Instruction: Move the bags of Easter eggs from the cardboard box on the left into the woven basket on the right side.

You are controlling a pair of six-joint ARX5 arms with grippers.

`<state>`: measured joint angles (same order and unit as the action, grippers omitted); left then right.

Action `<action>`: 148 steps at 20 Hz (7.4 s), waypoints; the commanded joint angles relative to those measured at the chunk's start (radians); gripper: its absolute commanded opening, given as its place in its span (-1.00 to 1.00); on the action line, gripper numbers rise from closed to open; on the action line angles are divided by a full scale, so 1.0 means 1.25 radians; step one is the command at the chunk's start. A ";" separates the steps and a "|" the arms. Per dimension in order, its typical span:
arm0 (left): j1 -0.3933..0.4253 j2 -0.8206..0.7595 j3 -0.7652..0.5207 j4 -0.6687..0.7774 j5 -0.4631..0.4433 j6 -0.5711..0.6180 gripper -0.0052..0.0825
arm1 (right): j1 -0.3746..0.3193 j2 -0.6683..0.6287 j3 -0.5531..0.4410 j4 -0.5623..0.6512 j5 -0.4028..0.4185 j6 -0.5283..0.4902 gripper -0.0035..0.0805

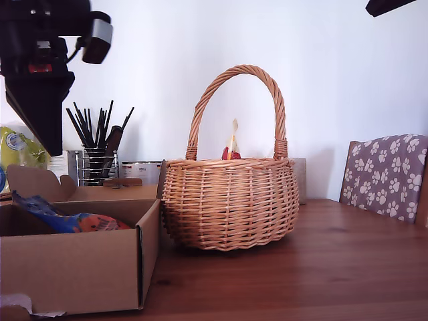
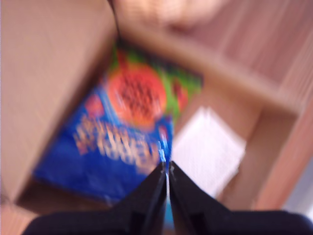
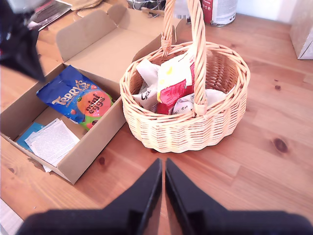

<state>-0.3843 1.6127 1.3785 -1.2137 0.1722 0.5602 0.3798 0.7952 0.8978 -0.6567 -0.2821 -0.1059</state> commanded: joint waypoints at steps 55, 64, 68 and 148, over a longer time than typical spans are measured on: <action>-0.049 -0.001 -0.431 0.730 -0.124 0.480 0.91 | 0.250 -0.104 0.000 -0.109 -0.035 -0.020 -0.95; -0.049 0.034 -0.431 0.760 -0.123 0.477 -0.12 | 0.250 -0.104 0.000 -0.113 -0.017 -0.020 -0.95; -0.049 0.034 -0.431 0.763 -0.124 0.477 -0.61 | 0.250 -0.104 0.000 -0.113 -0.017 -0.020 -0.95; -0.150 -0.211 -0.339 0.841 -0.005 -0.304 -0.93 | -0.006 0.001 -0.069 0.261 0.114 0.009 -0.95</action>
<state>-0.5850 1.3792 0.9737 -0.1967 0.1642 0.1963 0.4084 0.8078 0.8562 -0.3664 -0.1432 -0.1093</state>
